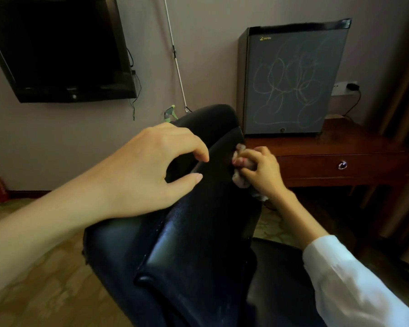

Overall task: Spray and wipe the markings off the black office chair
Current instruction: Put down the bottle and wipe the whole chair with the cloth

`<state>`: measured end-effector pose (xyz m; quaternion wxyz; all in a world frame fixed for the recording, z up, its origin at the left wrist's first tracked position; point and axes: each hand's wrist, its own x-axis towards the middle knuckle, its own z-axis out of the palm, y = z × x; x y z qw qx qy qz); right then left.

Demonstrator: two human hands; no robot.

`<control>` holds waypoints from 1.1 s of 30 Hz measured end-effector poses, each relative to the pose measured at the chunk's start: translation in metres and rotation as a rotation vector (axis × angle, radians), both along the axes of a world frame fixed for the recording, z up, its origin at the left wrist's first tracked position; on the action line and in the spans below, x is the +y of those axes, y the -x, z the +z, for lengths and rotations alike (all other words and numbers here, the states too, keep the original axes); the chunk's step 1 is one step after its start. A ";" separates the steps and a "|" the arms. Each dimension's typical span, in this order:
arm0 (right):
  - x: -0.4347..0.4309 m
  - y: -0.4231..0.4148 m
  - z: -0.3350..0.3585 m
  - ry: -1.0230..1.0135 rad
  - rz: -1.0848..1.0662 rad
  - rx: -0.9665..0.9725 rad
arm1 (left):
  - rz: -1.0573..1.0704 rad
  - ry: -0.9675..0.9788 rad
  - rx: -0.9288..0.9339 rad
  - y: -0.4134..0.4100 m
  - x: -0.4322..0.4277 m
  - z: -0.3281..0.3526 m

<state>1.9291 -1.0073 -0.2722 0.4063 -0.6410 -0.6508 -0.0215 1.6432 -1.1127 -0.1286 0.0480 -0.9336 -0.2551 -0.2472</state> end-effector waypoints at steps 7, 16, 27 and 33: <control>-0.128 0.083 -0.008 -0.043 0.259 0.022 | -0.012 -0.057 -0.002 0.004 0.005 -0.004; -0.225 0.116 -0.034 0.059 0.250 0.128 | -0.067 -0.186 0.285 -0.010 -0.062 -0.026; -0.285 0.121 -0.068 0.243 0.332 0.360 | -0.008 -0.127 0.629 -0.035 -0.107 -0.111; -0.288 0.134 -0.105 0.038 0.177 0.601 | -0.070 -0.165 0.710 -0.045 -0.106 -0.123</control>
